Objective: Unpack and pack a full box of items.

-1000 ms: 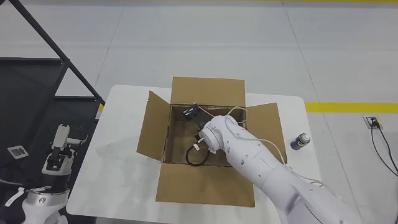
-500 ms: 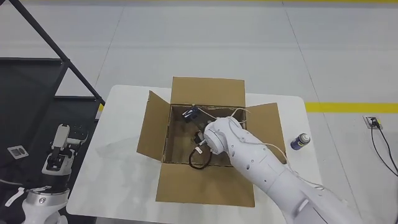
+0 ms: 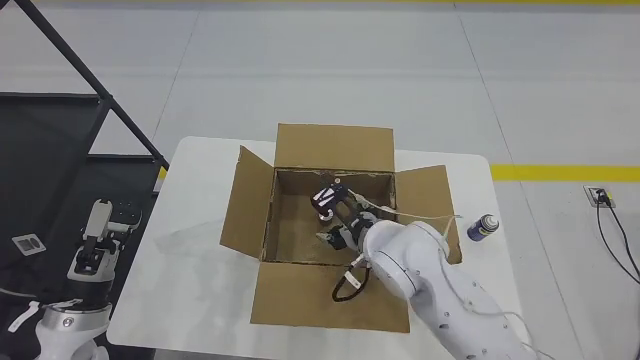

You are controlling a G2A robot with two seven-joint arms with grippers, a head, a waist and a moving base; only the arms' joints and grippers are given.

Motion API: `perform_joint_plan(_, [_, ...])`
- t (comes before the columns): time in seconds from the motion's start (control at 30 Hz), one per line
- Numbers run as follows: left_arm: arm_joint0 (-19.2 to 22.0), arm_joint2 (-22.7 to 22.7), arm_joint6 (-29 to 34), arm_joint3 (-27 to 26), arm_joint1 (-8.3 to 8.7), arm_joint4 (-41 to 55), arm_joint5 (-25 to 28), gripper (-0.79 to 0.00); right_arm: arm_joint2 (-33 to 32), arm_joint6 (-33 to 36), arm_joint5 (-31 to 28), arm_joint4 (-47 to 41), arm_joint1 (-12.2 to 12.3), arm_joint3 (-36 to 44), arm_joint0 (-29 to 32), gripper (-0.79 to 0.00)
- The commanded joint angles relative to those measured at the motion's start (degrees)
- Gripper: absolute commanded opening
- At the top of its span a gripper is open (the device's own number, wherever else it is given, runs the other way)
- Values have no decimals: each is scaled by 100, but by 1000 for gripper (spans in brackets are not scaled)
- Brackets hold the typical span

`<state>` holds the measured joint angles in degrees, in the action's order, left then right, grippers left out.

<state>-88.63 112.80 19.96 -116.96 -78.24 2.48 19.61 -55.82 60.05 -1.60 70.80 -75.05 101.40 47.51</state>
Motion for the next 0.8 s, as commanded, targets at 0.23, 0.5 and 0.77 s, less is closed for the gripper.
perform_joint_plan(0.23, [0,0,0,0,0,0,0,0,-3349,-569,-434,-988,377,1563,1336,0])
perform_joint_plan(0.5, [0,0,0,0,0,0,0,0,-4988,-590,-853,-1532,560,64,1473,0])
perform_joint_plan(0.77, [0,0,0,0,0,0,0,0,-5249,-463,-2202,-1784,752,-1620,1245,0])
